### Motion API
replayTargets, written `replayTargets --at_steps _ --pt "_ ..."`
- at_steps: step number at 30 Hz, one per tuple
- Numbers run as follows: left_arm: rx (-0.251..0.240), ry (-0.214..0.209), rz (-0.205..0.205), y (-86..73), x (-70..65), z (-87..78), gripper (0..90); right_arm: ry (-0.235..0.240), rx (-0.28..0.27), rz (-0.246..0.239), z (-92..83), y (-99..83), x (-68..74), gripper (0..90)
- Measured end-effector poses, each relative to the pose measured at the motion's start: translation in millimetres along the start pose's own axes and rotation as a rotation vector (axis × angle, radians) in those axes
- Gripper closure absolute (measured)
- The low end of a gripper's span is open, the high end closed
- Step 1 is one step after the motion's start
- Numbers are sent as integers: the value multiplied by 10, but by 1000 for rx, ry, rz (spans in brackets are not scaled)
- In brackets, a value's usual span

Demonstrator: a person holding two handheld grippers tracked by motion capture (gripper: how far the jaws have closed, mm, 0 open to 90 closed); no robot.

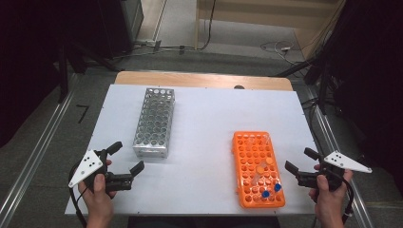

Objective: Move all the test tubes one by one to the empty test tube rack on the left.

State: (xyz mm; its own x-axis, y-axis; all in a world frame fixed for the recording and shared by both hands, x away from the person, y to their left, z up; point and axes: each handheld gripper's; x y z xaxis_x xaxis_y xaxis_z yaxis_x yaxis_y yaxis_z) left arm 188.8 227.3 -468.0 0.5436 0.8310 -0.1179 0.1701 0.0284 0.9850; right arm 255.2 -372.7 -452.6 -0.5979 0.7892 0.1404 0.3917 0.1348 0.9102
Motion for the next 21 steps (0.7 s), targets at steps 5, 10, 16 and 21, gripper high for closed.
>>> replayTargets --at_steps 5,10,16,21 --pt "7 -9 2 5 -23 18 0 41 -2 -15 -42 47 58 18" --pt "11 -17 1 7 -40 29 0 116 16 -46 -78 65 148 41" --pt "14 -22 1 9 -48 35 0 200 30 -68 -152 32 216 116" --pt "16 -23 -3 6 -49 45 0 293 22 -79 -211 34 271 158"
Point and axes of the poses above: each handheld gripper's, and its own axes: z roughly forward along the jaws, y roughly out of its top, x roughly to its left, and after that the axes turned 1 degree about y, right-handed
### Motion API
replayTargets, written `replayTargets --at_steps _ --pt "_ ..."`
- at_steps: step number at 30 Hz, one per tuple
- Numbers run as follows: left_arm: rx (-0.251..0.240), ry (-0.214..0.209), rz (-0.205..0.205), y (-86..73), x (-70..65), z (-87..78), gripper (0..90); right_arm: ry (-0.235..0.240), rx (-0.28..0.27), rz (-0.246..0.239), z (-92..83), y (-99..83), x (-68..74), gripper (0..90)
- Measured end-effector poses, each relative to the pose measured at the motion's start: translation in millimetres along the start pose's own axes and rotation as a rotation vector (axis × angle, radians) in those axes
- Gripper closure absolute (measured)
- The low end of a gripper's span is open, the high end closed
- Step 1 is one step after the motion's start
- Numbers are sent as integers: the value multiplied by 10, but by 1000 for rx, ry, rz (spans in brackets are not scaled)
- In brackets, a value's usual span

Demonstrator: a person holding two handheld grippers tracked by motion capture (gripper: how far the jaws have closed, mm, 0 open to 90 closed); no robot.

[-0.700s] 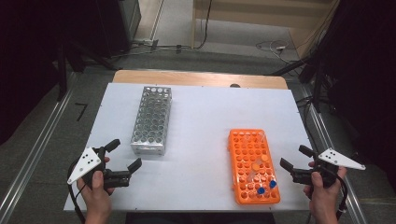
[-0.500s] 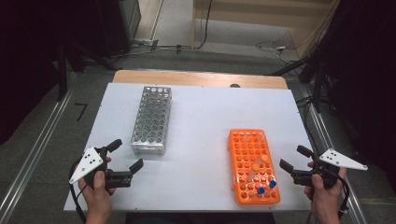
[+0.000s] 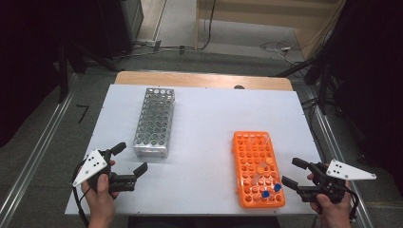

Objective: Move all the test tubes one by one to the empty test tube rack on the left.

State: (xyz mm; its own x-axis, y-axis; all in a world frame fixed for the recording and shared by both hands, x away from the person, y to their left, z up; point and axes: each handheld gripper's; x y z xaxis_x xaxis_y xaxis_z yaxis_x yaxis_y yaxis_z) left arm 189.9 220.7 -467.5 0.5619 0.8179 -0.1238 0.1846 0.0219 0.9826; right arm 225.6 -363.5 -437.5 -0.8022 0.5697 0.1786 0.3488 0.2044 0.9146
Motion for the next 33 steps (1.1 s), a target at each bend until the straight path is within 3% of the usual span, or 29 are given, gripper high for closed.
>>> replayTargets --at_steps 4,10,15,26,33 --pt "4 -1 1 -5 2 7 0 72 -1 -15 -16 -15 26 236" --pt "13 -1 0 -12 11 14 0 178 38 -51 24 -38 37 359" --pt "14 3 -4 -18 15 19 0 248 56 -75 45 -42 51 398" --pt "24 11 -10 -27 29 27 0 257 33 -111 -5 -19 78 421" --pt "29 9 -4 -29 20 41 0 281 105 -144 59 -45 126 468"
Point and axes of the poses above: each handheld gripper's, and its own axes: z roughly forward along the jaws, y roughly out of its top, x roughly to its left, and after that the axes turned 1 degree about y, right-handed
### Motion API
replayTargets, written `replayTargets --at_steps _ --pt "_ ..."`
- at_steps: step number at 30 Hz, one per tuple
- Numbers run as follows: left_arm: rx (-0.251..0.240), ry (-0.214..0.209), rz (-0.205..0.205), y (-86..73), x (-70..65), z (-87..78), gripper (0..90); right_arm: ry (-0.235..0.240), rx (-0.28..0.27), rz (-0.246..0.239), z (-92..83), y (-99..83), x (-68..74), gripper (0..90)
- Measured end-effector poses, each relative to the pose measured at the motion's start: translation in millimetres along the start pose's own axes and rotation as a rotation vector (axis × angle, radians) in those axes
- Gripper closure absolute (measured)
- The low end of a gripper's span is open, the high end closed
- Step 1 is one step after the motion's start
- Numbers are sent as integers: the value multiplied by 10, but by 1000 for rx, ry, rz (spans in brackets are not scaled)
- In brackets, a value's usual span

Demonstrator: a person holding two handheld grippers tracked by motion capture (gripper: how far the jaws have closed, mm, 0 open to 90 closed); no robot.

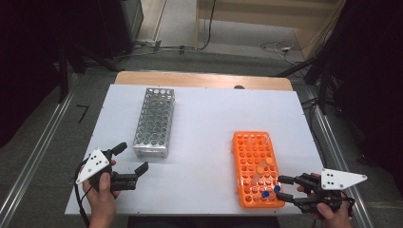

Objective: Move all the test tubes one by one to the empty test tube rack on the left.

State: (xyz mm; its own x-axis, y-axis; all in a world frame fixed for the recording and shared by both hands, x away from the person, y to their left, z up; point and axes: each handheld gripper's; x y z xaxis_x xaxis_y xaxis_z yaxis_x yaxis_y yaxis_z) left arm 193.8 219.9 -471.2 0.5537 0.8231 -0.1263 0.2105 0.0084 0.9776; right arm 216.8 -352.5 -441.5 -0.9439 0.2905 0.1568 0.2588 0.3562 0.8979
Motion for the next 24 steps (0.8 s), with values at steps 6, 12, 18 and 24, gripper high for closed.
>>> replayTargets --at_steps 6,12,18,24 --pt "5 -4 0 -9 3 14 0 19 66 23 65 -114 -88 540" --pt "8 -9 2 -10 -3 32 0 32 145 34 134 -208 -157 601" --pt "10 -10 3 -11 -5 33 0 52 192 34 191 -263 -184 647" --pt "13 -11 4 -14 -4 36 0 60 213 34 213 -283 -197 699"
Point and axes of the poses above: each handheld gripper's, and its own axes: z roughly forward along the jaws, y roughly out of its top, x roughly to its left, and after that the axes turned 1 degree about y, right-handed
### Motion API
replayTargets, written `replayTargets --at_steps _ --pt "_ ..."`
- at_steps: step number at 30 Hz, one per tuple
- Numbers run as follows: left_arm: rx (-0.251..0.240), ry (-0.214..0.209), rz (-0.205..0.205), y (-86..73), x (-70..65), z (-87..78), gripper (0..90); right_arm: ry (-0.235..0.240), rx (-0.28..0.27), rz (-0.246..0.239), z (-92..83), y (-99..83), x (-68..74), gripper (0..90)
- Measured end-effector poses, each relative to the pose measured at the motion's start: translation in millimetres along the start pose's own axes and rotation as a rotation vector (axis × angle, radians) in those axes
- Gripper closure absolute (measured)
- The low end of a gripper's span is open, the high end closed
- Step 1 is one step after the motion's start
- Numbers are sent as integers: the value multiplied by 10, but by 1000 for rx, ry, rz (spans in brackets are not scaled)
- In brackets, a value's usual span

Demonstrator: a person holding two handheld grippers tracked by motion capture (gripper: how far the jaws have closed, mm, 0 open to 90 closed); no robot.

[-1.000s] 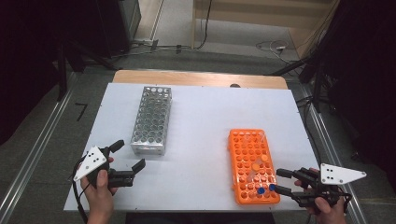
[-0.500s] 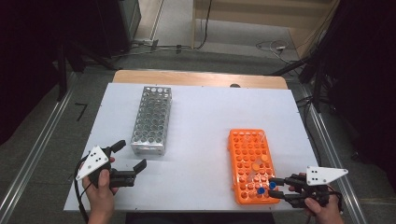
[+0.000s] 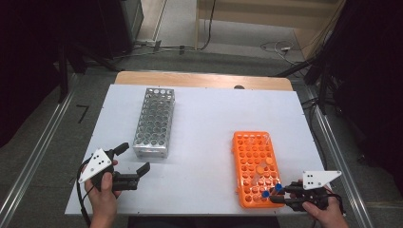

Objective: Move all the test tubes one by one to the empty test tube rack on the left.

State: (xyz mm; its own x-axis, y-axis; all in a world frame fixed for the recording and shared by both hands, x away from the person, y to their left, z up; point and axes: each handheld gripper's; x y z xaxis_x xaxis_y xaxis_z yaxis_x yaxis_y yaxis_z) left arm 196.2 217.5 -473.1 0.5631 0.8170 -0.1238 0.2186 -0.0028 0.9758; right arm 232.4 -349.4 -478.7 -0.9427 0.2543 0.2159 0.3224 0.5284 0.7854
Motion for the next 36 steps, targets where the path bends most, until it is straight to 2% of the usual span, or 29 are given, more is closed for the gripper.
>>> replayTargets --at_steps 5,15,18,20,29,32,36 --pt "1 0 0 -1 -2 4 0 -8 7 -7 3 14 9 743" --pt "-5 -1 5 19 -42 2 0 -14 -47 25 -110 102 3 750" --pt "-4 -8 11 33 -73 14 0 -30 -71 29 -165 150 14 751" --pt "-4 -15 10 47 -100 29 0 -57 -86 37 -206 183 22 751" --pt "-1 -101 8 204 -253 139 0 -132 -150 61 -359 381 54 751" --pt "1 -125 16 282 -312 170 0 -148 -170 70 -386 472 55 751" --pt "10 -148 7 363 -386 227 0 -165 -181 70 -388 615 62 751"
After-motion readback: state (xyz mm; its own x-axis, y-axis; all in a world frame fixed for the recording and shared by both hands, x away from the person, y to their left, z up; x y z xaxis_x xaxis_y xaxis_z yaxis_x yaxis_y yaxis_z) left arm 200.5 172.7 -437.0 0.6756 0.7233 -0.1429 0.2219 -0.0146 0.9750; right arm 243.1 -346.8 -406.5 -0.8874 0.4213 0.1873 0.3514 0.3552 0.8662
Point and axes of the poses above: each handheld gripper's, and its own axes: z roughly forward along the jaws, y roughly out of its top, x roughly to its left, and after that the axes turned 1 degree about y, right-handed
